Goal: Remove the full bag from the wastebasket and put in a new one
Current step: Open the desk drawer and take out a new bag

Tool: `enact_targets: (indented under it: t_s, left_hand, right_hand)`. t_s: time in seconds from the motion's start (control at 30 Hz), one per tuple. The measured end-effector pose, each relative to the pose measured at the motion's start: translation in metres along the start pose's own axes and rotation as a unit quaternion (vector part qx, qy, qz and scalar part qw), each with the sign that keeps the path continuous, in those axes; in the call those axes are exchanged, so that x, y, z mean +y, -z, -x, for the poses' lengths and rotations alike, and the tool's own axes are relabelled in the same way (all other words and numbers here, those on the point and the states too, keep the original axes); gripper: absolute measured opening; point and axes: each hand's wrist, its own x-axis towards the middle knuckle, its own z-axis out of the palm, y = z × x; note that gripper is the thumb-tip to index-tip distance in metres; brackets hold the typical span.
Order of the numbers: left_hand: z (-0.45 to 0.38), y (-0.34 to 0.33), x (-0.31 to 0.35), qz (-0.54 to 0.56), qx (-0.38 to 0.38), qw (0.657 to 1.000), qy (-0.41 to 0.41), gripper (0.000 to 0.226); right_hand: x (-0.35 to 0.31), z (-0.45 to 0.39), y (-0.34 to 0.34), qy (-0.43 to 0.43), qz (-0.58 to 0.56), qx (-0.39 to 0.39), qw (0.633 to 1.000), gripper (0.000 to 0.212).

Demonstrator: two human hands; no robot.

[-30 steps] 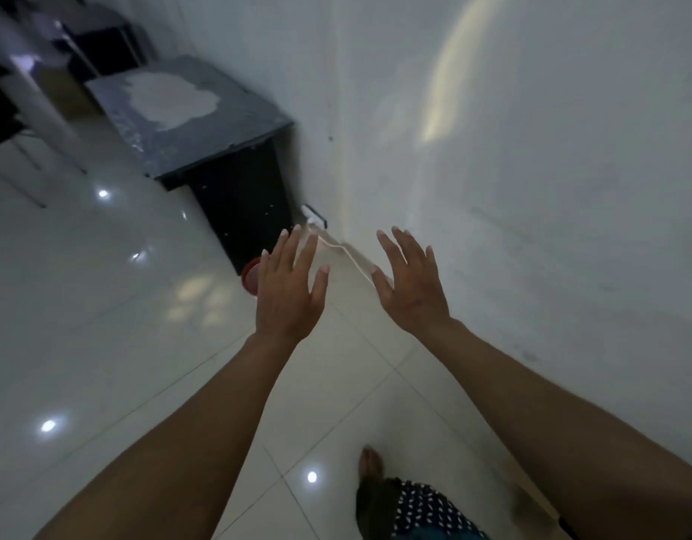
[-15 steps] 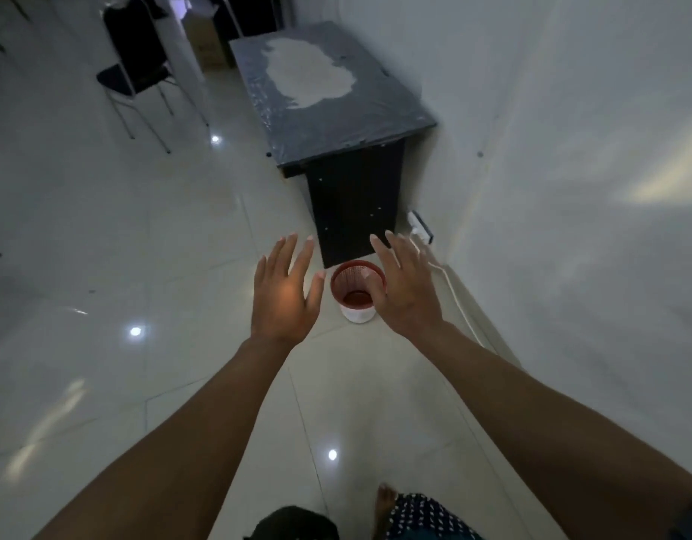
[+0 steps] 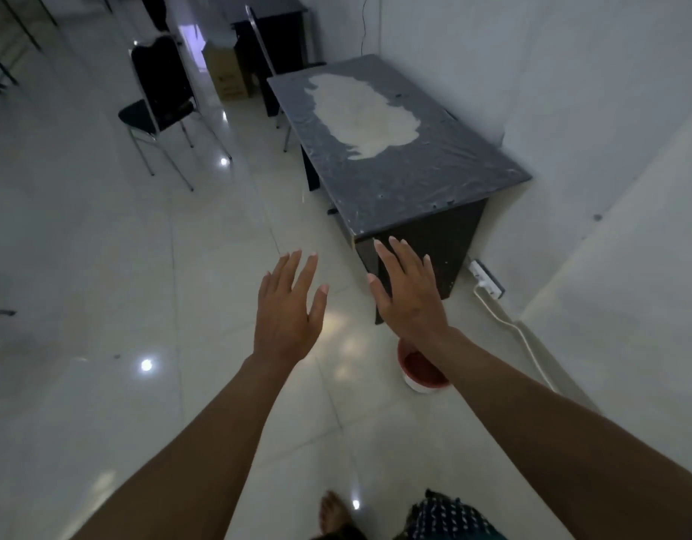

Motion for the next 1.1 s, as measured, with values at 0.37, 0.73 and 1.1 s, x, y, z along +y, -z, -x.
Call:
enact_targets:
  t_s: [0.37,0.73,1.1]
  left_hand:
    - [-0.197,-0.023,-0.149,0.021,-0.016,0.997,-0.071,0.054]
    - [-0.382,-0.067,-0.251,0.024,-0.083,0.983,-0.162,0.052]
    - [-0.517,-0.133,-0.329,0.077,-0.225,0.903,-0.357,0.058]
  right_hand:
    - [-0.029,-0.184,-0.11,-0.054,0.028,0.069,0.996,0.054]
    - [-0.032,-0.342,-0.197,-0.18,0.036,0.062,0.981,0.056]
    - [-0.055,-0.422,-0.271,-0.372,0.039,0.151,0.915,0.054]
